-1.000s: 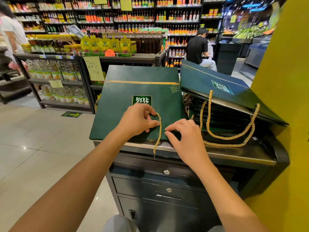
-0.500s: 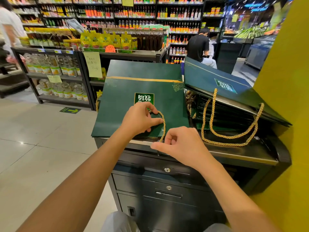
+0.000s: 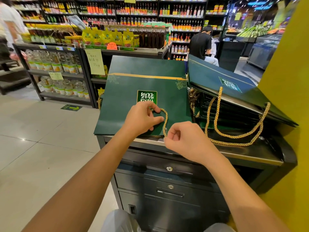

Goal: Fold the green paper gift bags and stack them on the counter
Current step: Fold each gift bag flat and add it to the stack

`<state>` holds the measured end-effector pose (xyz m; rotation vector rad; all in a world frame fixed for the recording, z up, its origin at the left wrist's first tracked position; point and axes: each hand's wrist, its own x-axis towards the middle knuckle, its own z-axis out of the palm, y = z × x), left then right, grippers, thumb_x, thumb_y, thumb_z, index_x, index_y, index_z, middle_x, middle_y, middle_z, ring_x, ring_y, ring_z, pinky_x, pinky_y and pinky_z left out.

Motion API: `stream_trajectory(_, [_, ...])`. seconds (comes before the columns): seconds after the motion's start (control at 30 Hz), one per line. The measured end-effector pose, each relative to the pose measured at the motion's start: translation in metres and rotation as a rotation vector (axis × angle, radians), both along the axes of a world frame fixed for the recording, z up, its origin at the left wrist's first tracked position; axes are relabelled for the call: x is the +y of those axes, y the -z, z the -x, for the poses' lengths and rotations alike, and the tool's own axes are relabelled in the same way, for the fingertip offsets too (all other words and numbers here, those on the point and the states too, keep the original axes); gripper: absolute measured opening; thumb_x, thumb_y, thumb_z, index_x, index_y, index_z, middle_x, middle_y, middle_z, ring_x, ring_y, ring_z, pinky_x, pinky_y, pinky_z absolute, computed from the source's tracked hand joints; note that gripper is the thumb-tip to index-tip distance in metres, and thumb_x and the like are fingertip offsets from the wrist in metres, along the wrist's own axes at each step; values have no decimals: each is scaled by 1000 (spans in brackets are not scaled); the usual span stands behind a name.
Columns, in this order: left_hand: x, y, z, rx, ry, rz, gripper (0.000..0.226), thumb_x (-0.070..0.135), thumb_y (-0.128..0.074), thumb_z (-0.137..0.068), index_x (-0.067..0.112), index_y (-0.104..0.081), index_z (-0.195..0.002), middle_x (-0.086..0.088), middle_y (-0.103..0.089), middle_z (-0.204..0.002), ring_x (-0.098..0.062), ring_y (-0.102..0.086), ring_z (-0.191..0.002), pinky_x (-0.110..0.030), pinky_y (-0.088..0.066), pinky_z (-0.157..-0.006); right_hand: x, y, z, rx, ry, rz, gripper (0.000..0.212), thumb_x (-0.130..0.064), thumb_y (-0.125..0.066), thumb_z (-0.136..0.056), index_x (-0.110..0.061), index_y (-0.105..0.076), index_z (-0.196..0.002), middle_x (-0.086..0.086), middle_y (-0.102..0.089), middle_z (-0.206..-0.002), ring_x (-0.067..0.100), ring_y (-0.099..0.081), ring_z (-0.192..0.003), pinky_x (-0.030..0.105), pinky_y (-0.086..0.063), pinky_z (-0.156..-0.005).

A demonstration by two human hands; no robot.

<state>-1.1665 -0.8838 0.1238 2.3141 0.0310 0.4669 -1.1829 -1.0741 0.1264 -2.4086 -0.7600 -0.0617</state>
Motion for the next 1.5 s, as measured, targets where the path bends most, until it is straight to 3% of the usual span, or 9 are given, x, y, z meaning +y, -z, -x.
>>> stream_trajectory(0.1, [-1,1,3,-23,8,-27,22,27,-82,-85,19,-68,-101,1,-69,-60,-2,-62,-48,-25,-49,-56,-4,2,-14,26,-41,-360,10,-26,-73,-90,-20,-71,-81,-3,-66,-73,4,-53,-65,20,-47,-63])
stream_trajectory(0.23, [-1,2,9,-43,15,-76,20,28,-78,-88,21,-72,-105,5,-68,-68,-3,-62,-56,-19,-51,-64,-1,13,-27,-19,3,-525,4,-21,-74,-92,-19,-73,-89,-7,-70,-78,6,-61,-73,19,-48,-67])
stream_trajectory(0.47, [-1,16,31,-129,101,-325,27,23,-70,-94,19,-74,-120,2,-59,-101,-15,-53,-92,-28,-45,-86,-3,19,-35,1,34,-543,4,-18,-79,-87,-20,-76,-89,-5,-72,-80,3,-60,-69,17,-49,-65])
stream_trajectory(0.6, [5,30,38,-205,93,-401,40,38,-69,-90,21,-72,-126,-2,-57,-127,-22,-42,-126,-37,-30,-105,-2,22,-36,-37,38,-512,4,-21,-78,-88,-25,-76,-89,-1,-73,-76,22,-65,-74,38,-56,-70])
stream_trajectory(0.77, [10,22,45,-126,166,-385,49,40,-72,-92,24,-64,-137,3,-51,-144,-11,-38,-137,-29,-27,-114,-1,24,-37,-79,12,-504,3,-21,-78,-88,-25,-78,-89,-2,-72,-74,24,-65,-73,44,-56,-71])
stream_trajectory(0.9, [12,17,46,-140,176,-421,45,38,-69,-93,22,-65,-135,3,-55,-147,-13,-44,-138,-20,-26,-109,-1,25,-38,-96,5,-494,3,-20,-78,-88,-22,-79,-90,-10,-73,-77,11,-67,-75,32,-57,-71])
stream_trajectory(1.03, [11,21,49,-167,157,-531,38,36,-60,-99,18,-67,-133,0,-60,-142,-19,-49,-137,-24,-29,-106,0,25,-37,-101,-10,-494,6,-18,-76,-90,-21,-80,-94,-11,-74,-81,7,-68,-78,27,-57,-74])
stream_trajectory(1.23, [1,25,53,-318,59,-603,49,47,-37,-100,17,-74,-112,-2,-76,-108,-28,-70,-98,-39,-56,-82,1,27,-34,-151,-42,-443,11,-18,-72,-93,-25,-80,-96,-9,-73,-89,12,-66,-85,37,-56,-81])
stream_trajectory(1.5, [-6,20,47,-379,-68,-643,26,34,-55,-101,17,-75,-103,-3,-73,-76,-30,-68,-69,-30,-42,-59,-7,20,-28,-50,-69,-459,33,-4,-65,-84,-26,-79,-105,-15,-69,-113,-4,-61,-110,3,-40,-92])
